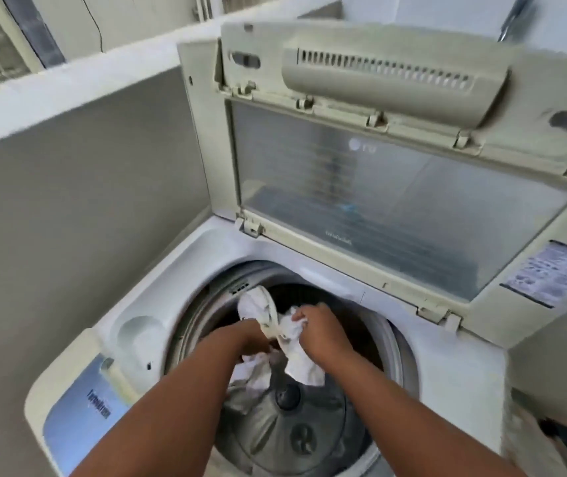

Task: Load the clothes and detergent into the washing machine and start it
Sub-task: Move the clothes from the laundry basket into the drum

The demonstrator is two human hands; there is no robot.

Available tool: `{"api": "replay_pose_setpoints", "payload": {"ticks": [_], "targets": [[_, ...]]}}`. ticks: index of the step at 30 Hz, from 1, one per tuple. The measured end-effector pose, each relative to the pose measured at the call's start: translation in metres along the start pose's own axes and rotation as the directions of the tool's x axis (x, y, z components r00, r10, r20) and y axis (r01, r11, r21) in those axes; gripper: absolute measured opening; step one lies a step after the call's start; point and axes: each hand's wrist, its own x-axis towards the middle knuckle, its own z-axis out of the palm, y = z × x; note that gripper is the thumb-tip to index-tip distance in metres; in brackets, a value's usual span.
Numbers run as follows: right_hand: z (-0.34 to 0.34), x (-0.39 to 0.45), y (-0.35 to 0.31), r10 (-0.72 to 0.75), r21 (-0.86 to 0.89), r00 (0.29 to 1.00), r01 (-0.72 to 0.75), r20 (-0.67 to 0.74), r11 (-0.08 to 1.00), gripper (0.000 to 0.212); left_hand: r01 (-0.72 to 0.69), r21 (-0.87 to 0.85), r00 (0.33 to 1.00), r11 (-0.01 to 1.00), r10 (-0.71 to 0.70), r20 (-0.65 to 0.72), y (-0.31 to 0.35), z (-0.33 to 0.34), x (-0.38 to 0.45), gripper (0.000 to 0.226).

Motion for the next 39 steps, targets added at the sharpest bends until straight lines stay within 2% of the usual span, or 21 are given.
{"api": "replay_pose_setpoints", "payload": {"ticks": [3, 6, 9, 12, 15, 17, 20, 27, 33, 36, 39], "targets": [[0.029, 0.019, 0.03, 0.123, -0.058, 0.988, -0.117, 0.098, 0.991, 0.03, 0.033, 0.16, 0.997, 0.987, -0.043, 0.06, 0.007, 0.016, 0.027, 0.037], [0.054, 0.042, 0.056, 0.208, -0.062, 0.969, -0.201, 0.136, 0.978, 0.034, 0.044, 0.215, 0.995, 0.976, -0.061, 0.073, 0.011, 0.032, 0.054, 0.038], [0.072, 0.062, 0.073, 0.234, -0.141, 0.96, -0.213, 0.156, 0.967, 0.037, 0.069, 0.159, 0.988, 0.985, -0.09, 0.124, 0.009, 0.048, 0.081, 0.037], [0.083, 0.073, 0.087, 0.261, -0.242, 0.921, -0.194, 0.288, 0.951, 0.048, 0.064, 0.174, 0.978, 0.983, -0.096, 0.184, 0.003, 0.062, 0.099, 0.044], [0.088, 0.072, 0.099, 0.307, -0.362, 0.862, -0.158, 0.402, 0.919, 0.062, 0.081, 0.233, 0.974, 0.969, -0.127, 0.19, -0.005, 0.069, 0.105, 0.058], [0.087, 0.069, 0.103, 0.319, -0.43, 0.856, -0.129, 0.407, 0.894, 0.056, 0.107, 0.279, 0.979, 0.954, -0.149, 0.137, -0.015, 0.072, 0.109, 0.073], [0.078, 0.059, 0.1, 0.306, -0.511, 0.87, -0.075, 0.386, 0.856, 0.05, 0.112, 0.367, 0.992, 0.923, -0.127, 0.015, -0.023, 0.069, 0.097, 0.087], [0.031, 0.0, 0.063, 0.204, -0.58, 0.941, -0.011, 0.269, 0.815, 0.068, 0.0, 0.433, 0.995, 0.902, 0.041, -0.086, -0.012, 0.058, 0.024, 0.095], [-0.022, -0.083, 0.034, 0.095, -0.627, 0.989, -0.004, 0.112, 0.779, 0.069, -0.115, 0.486, 0.973, 0.866, 0.197, -0.119, 0.012, 0.052, -0.054, 0.093], [-0.049, -0.125, 0.022, 0.096, -0.646, 0.995, -0.055, 0.028, 0.761, 0.076, -0.191, 0.494, 0.953, 0.848, 0.28, -0.113, 0.031, 0.047, -0.093, 0.086], [-0.07, -0.153, 0.017, 0.078, -0.645, 0.996, -0.081, -0.033, 0.76, 0.072, -0.25, 0.491, 0.932, 0.835, 0.345, -0.111, 0.051, 0.046, -0.119, 0.083]]}}
